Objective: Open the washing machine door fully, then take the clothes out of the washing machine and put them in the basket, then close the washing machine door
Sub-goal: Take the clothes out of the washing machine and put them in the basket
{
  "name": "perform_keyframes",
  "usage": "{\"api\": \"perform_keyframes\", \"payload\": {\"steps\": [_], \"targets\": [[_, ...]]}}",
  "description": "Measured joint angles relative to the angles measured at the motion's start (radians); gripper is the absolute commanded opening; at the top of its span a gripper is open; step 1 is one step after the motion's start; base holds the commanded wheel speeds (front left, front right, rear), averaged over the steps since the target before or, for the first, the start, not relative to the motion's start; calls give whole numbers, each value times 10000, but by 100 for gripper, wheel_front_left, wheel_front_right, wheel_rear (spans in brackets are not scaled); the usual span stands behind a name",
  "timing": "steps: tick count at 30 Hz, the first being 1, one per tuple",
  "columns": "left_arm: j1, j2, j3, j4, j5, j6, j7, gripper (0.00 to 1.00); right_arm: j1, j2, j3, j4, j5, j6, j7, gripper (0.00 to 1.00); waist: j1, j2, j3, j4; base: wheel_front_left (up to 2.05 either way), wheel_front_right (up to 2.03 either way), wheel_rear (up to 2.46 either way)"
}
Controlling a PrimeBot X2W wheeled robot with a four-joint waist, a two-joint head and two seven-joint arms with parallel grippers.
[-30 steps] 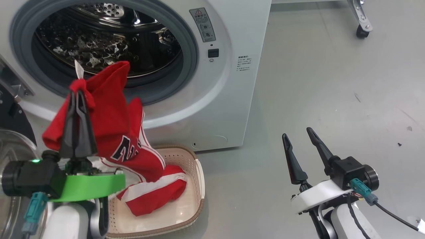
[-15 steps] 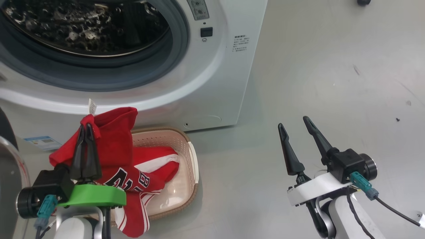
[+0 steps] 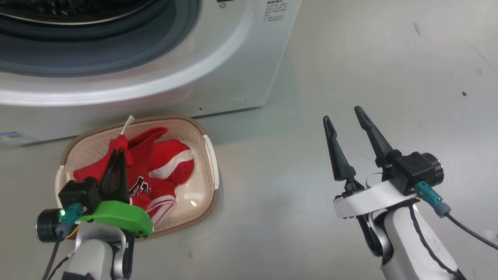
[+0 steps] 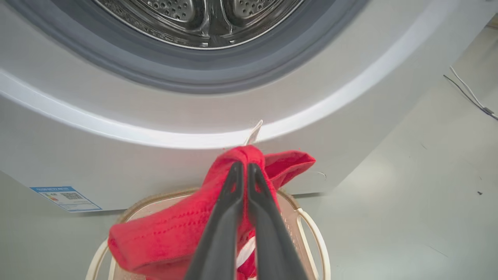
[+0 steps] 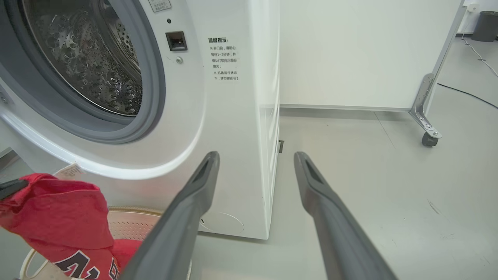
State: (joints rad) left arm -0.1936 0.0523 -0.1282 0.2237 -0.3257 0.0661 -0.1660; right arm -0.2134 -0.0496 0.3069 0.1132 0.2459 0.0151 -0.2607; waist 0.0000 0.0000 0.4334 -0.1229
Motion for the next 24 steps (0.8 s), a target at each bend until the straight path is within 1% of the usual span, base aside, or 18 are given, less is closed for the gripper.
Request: {"api": "perform_keyframes", "payload": {"steps": [3, 7, 11, 14, 15, 16, 18, 24], "targets": [[-309, 2, -67, 683, -4, -113, 127, 0, -214, -2, 29, -77, 25, -75, 0, 100, 0, 0, 412, -83, 0, 0, 0], [-810, 29, -134, 1630, -75, -261, 362, 0, -483, -2, 104, -127, 77, -75, 0, 100, 0, 0, 940, -184, 0, 0, 0], [-1362, 184, -303, 2491, -15, -431, 571, 0, -777, -4, 201, -209, 81, -75, 0, 100, 0, 0, 1436, -277, 0, 0, 0], [-1764, 309, -347, 3060, 52, -466, 725, 0, -971, -4, 230, -240, 90, -77, 0, 100, 1, 0, 1769, -346, 0, 0, 0], [-1992, 314, -334, 3430, 50, -527, 746, 0, -1077, -6, 247, -247, 107, -77, 0, 100, 1, 0, 1970, -392, 0, 0, 0], [-1992, 314, -334, 3430, 50, -527, 746, 0, -1077, -6, 247, -247, 107, -77, 0, 100, 1, 0, 1970, -392, 0, 0, 0], [-2282, 313, -318, 3946, 44, -552, 844, 0, -1174, -6, 293, -253, 165, -84, 0, 100, 1, 0, 2232, -458, 0, 0, 0], [-2790, 268, -63, 4834, -165, -556, 871, 0, -1371, -8, 332, -249, 169, -90, 0, 100, 1, 0, 2642, -562, 0, 0, 0]]}}
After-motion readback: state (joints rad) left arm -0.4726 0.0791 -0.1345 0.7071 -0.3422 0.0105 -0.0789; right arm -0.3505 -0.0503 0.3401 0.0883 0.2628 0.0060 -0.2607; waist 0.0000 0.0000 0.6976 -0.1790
